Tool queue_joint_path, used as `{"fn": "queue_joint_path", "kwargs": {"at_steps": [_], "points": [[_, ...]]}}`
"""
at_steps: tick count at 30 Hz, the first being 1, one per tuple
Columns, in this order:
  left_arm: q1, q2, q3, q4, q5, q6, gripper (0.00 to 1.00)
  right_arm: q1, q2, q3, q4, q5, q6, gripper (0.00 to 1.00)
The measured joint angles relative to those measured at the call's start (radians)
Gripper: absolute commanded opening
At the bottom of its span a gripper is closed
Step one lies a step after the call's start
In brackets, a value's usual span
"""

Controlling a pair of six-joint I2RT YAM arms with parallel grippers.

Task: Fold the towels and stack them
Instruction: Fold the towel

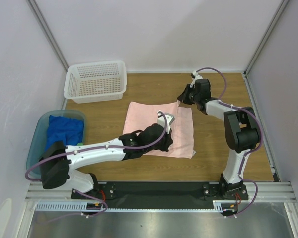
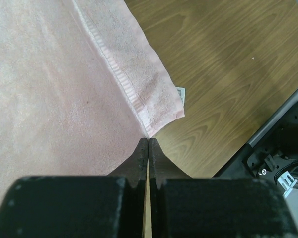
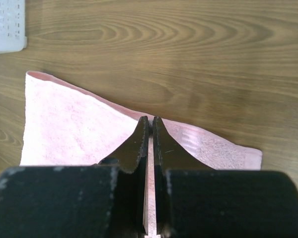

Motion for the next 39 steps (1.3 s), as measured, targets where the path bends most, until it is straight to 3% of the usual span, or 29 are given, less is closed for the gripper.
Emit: {"fn": "queue_joint_path", "kwargs": {"at_steps": [18,39], "points": [[-0.028,0.061,0.081,-0.003,-0.026,0.035,0.00,-0.027,-0.105,-0.034,0.024,-0.025,-0.009,0.00],[-0.041,-0.018,0.099,-0.003,-0.088,0.062,0.00,-0.023,-0.141,-0.021,0.022,-0.019,-0.026,0.00]]}}
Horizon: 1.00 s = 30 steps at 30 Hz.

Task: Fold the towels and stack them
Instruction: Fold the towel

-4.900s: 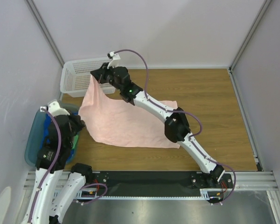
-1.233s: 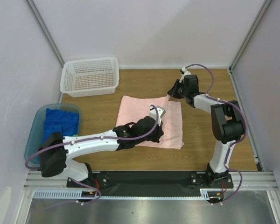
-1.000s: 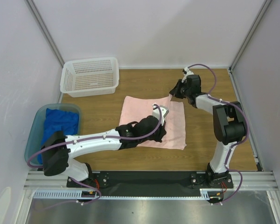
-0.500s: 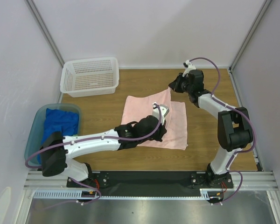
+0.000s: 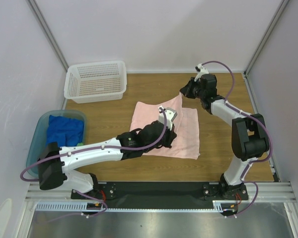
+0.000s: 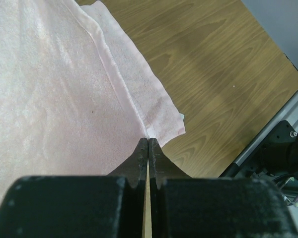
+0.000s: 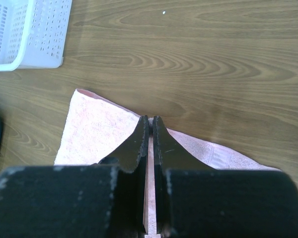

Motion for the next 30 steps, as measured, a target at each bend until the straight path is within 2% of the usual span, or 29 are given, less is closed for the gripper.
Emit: {"fn": "queue_joint_path", "kwargs": {"at_steps": [7,30], "points": [[0.000,0.008,0.000,0.010,0.009,0.000,0.00,-0.006,0.000,-0.001,-0.005,0.019,-0.007,0.00],[-0.015,0.207,0.034,0.071,0.116,0.011,0.00,-0.110,0.006,-0.121,0.002,0.012,-0.043,0.00]]}}
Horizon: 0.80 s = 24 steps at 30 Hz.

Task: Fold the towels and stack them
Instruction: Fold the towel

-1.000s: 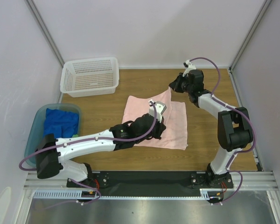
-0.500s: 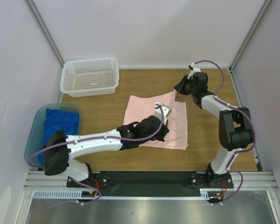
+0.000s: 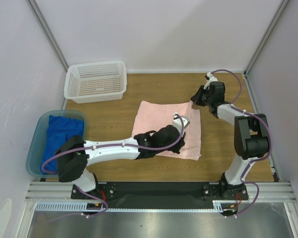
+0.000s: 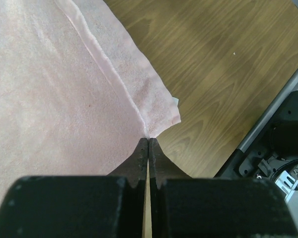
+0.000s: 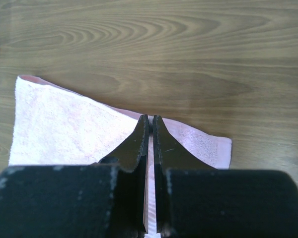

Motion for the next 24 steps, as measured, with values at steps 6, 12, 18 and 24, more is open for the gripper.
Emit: {"fn": "queue_joint_path", "kwargs": {"at_steps": [6,12,18,24], "points": [[-0.006,0.054,0.033,0.008,0.021,0.006,0.00,-0.021,0.001,-0.020,-0.002,-0.001,-0.049,0.00],[-0.011,0.117,0.071,0.009,0.044,0.010,0.00,-0.060,0.011,-0.031,-0.016,0.003,-0.050,0.00],[-0.016,0.145,0.091,0.009,0.051,0.014,0.00,-0.104,0.011,-0.046,-0.071,0.030,-0.003,0.00],[-0.017,0.145,0.091,0.011,0.050,0.016,0.00,-0.103,0.005,-0.063,-0.101,0.064,0.011,0.00]]}}
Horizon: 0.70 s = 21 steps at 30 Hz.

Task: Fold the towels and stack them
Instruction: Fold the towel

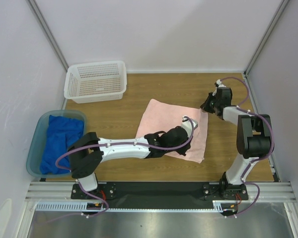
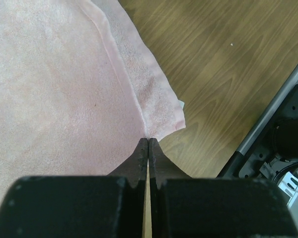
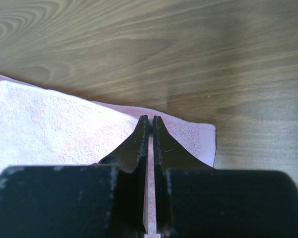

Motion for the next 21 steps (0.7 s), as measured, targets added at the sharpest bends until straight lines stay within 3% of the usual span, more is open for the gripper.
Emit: {"fn": "queue_joint_path", "kwargs": {"at_steps": [10,21], "points": [[0.000,-0.052,-0.025,-0.005,-0.043,0.021,0.00,0.038,-0.040,-0.010,0.032,-0.045,-0.009,0.00],[0.000,-0.216,-0.042,0.010,-0.116,0.086,0.00,0.105,-0.084,0.142,0.026,-0.056,-0.039,0.00]]}}
